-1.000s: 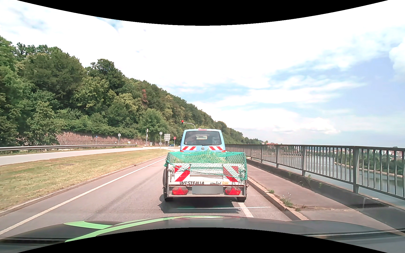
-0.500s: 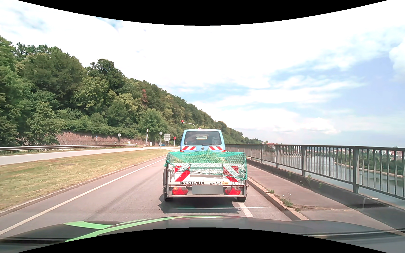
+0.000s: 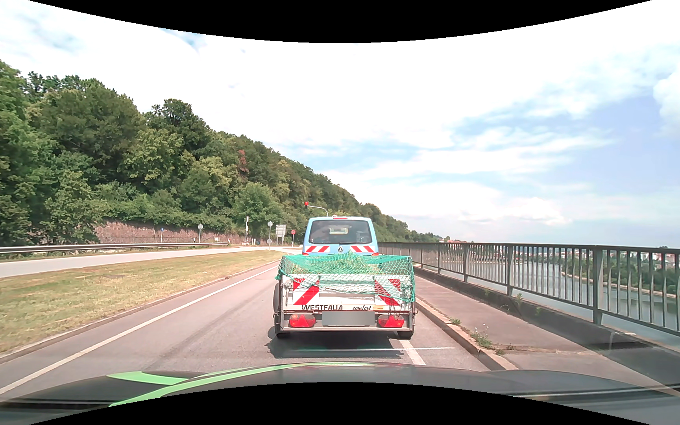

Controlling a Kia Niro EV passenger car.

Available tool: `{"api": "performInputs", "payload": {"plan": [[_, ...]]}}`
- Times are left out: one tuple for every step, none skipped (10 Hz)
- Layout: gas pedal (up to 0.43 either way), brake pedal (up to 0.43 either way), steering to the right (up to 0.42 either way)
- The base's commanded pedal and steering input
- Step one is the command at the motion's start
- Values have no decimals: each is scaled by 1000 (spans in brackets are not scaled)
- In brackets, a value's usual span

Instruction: Follow the waypoints while adhering to traffic rules and regulations

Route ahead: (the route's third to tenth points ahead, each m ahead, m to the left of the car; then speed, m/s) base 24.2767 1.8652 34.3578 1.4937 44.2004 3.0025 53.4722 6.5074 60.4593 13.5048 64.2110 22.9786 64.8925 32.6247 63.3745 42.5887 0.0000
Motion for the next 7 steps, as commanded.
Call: {"api": "performInputs", "payload": {"plan": [[0,299,-3],[0,299,-3],[0,299,-3],[0,299,-3],[0,299,-3],[0,299,-3],[0,299,-3]]}}
